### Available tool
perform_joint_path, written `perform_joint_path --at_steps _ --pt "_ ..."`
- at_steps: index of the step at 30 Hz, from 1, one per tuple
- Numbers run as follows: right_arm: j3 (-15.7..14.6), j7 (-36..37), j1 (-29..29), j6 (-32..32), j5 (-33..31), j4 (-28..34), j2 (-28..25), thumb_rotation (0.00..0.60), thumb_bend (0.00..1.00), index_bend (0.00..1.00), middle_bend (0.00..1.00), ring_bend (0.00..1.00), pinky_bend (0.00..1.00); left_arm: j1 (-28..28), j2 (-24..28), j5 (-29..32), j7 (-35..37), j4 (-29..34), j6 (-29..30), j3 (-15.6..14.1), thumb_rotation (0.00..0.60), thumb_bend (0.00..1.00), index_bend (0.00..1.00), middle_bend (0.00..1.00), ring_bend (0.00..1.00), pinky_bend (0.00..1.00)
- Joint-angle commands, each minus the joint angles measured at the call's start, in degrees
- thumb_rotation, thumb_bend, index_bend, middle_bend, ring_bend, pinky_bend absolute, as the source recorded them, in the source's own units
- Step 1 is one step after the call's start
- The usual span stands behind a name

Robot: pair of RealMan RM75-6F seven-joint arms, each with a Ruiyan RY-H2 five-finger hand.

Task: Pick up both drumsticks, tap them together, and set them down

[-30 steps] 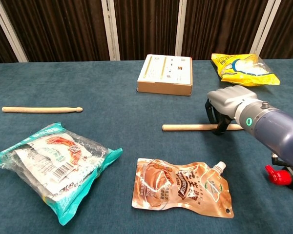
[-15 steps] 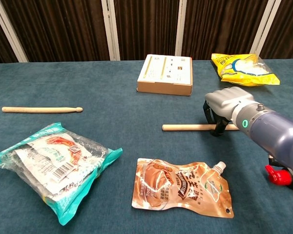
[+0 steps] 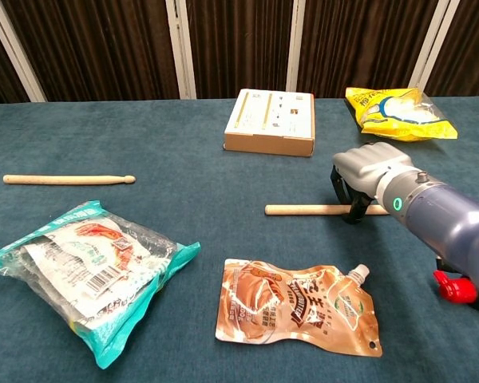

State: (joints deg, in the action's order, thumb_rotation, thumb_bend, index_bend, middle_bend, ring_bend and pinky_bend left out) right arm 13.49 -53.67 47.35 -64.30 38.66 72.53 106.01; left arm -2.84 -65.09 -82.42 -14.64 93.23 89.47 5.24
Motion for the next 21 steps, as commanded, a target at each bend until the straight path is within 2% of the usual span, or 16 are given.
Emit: perform_joint_path --at_steps 1,12,21 --pt "-0.1 0.1 0.0 -0.1 0.4 -0.1 0.0 0.6 0.36 0.64 0.58 0.3 0.0 0.0 0.0 0.0 0.0 0.0 0.0 0.0 0.6 0.34 0.04 0.0 0.0 0.0" --pt "-0.7 0.4 -0.1 0.2 1.6 0.0 -0.1 0.6 0.38 0.67 0.61 0.32 0.0 0.0 0.0 0.0 -0.2 0.1 0.1 -0.1 0.6 0.34 0.04 0.0 0.0 0.0" --pt "-1.9 2.8 -0.4 0.6 5.8 0.6 -1.0 0.6 0.4 0.68 0.62 0.33 0.0 0.0 0.0 0.2 0.0 0.0 0.1 0.0 0.6 0.34 0.04 0.0 0.0 0.0"
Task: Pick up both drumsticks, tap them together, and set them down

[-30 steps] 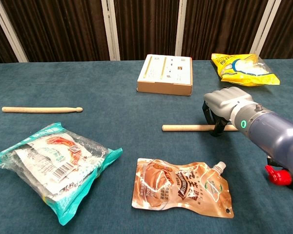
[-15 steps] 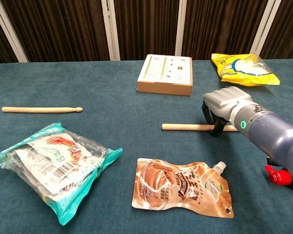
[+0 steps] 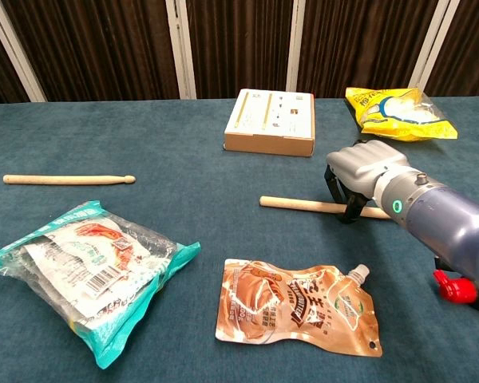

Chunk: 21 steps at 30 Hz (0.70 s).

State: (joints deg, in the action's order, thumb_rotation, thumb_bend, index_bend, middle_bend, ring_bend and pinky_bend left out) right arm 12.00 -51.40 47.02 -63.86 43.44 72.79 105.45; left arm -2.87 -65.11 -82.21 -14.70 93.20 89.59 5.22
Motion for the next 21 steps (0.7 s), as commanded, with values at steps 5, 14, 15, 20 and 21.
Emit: perform_joint_path --at_steps 5,14,15,20,21 --pt "-1.0 1.0 -0.2 0.5 2.7 1.6 -1.6 0.6 0.4 0.68 0.62 0.33 0.0 -0.1 0.0 -0.1 0.0 0.0 0.0 -0.1 0.6 0.34 0.04 0.0 0.0 0.0" --pt "0.8 8.4 -1.7 0.6 7.1 10.1 -8.1 0.6 0.4 0.68 0.62 0.33 0.0 -0.6 -0.1 -1.9 0.7 -2.0 1.2 0.5 0.6 0.34 0.06 0.0 0.0 0.0" --pt "1.5 9.9 -2.0 0.9 7.3 11.9 -9.5 0.6 0.4 0.68 0.62 0.33 0.0 -1.0 0.1 -1.6 0.7 -2.2 0.6 0.8 0.6 0.34 0.06 0.0 0.0 0.0" --pt "4.3 15.7 -3.1 1.4 10.0 18.5 -16.8 0.6 0.4 0.68 0.62 0.33 0.0 -4.5 3.2 2.8 1.4 -1.2 -6.8 2.7 0.6 0.34 0.07 0.02 0.0 0.01" --pt "4.5 16.4 -3.2 1.3 10.6 19.1 -17.6 0.6 0.4 0.68 0.62 0.33 0.0 -5.1 3.7 3.4 1.6 -1.0 -8.0 2.9 0.6 0.34 0.07 0.03 0.0 0.01"
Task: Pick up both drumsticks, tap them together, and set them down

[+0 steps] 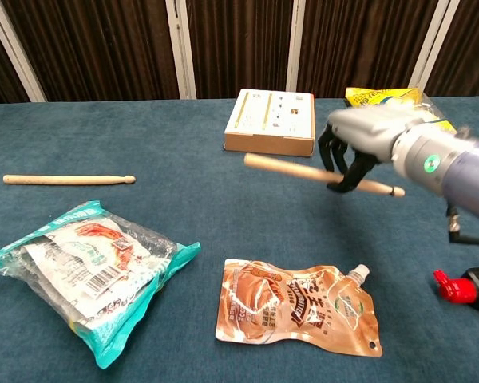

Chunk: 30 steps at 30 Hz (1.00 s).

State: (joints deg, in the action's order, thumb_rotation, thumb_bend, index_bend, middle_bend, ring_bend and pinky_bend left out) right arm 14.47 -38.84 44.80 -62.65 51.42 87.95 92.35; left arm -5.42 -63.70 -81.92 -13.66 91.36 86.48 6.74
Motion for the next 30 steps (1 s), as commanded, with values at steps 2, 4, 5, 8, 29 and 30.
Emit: perform_joint_path --at_steps 2,4,5,8,29,30 --pt "3.0 5.5 -1.5 -0.9 4.0 5.3 -6.2 0.6 0.4 0.68 0.62 0.33 0.0 -4.2 3.2 4.2 1.5 1.1 -8.1 2.0 0.6 0.34 0.07 0.04 0.0 0.01" --pt "3.8 7.4 -2.1 -1.5 5.1 6.9 -8.2 0.6 0.4 0.68 0.62 0.33 0.0 -6.5 4.1 6.1 2.6 0.8 -12.6 2.8 0.6 0.34 0.07 0.05 0.0 0.01" --pt "4.2 8.5 -2.4 -1.7 5.6 7.7 -9.3 0.6 0.4 0.68 0.62 0.33 0.0 -7.7 4.4 7.0 3.0 0.5 -14.6 3.2 0.6 0.34 0.08 0.05 0.0 0.01" --pt "5.1 11.4 -3.0 -1.6 6.6 9.1 -11.9 0.6 0.4 0.69 0.62 0.33 0.0 -11.0 3.8 9.5 3.0 -1.7 -19.5 4.5 0.6 0.35 0.11 0.09 0.0 0.01" --pt "9.5 19.3 -2.6 -0.9 3.6 12.7 -19.1 0.6 0.4 0.69 0.62 0.33 0.0 -26.8 -15.9 15.8 7.3 -28.1 -35.7 7.3 0.6 0.36 0.26 0.25 0.0 0.0" --pt "9.6 19.0 -2.5 -1.2 3.3 12.9 -19.2 0.6 0.4 0.69 0.62 0.33 0.0 -27.3 -16.9 16.0 7.7 -29.1 -36.4 7.2 0.6 0.36 0.26 0.26 0.0 0.0"
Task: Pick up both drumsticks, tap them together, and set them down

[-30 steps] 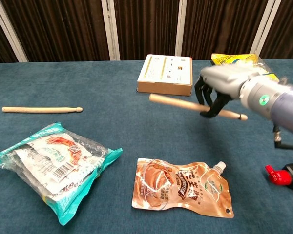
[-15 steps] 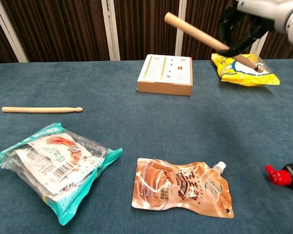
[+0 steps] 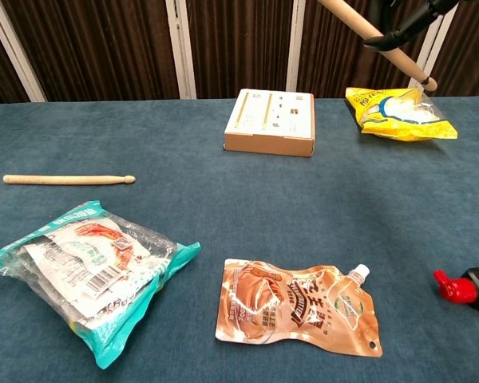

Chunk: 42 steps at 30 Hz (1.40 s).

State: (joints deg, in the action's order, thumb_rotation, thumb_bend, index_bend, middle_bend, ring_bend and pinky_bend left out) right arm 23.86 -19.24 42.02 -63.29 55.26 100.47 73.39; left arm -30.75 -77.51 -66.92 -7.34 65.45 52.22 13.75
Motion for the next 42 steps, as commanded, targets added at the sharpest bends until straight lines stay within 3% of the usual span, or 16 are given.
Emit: perform_joint_path --at_steps 1,13,24,35,42 --pt "0.2 -0.8 0.3 -0.7 -0.8 0.5 -0.3 0.6 0.4 0.69 0.62 0.33 0.0 -2.3 -3.6 1.1 1.5 -3.9 -2.6 0.2 0.6 0.37 0.27 0.26 0.0 0.0" --pt "-0.5 -4.1 1.3 -3.1 -3.8 0.4 0.3 0.6 0.4 0.69 0.62 0.33 0.0 -4.7 -12.7 4.4 -1.6 -15.0 -4.6 -0.6 0.6 0.38 0.38 0.36 0.0 0.0" --pt "-1.5 -5.0 1.2 -4.6 -4.9 0.0 0.4 0.6 0.4 0.7 0.62 0.33 0.0 -6.4 -19.1 3.5 0.1 -23.1 -6.6 -1.5 0.6 0.38 0.37 0.36 0.0 0.0" --pt "-2.1 -5.1 0.8 -5.5 -5.0 -0.1 0.0 0.6 0.4 0.71 0.62 0.33 0.0 -8.1 -22.9 0.9 3.2 -26.9 -7.3 -2.1 0.6 0.4 0.4 0.39 0.0 0.0" --pt "-2.3 -5.3 0.6 -5.8 -5.2 -0.1 -0.5 0.6 0.4 0.71 0.62 0.33 0.0 -8.6 -24.2 0.5 2.7 -27.9 -7.8 -2.3 0.6 0.41 0.47 0.48 0.02 0.0"
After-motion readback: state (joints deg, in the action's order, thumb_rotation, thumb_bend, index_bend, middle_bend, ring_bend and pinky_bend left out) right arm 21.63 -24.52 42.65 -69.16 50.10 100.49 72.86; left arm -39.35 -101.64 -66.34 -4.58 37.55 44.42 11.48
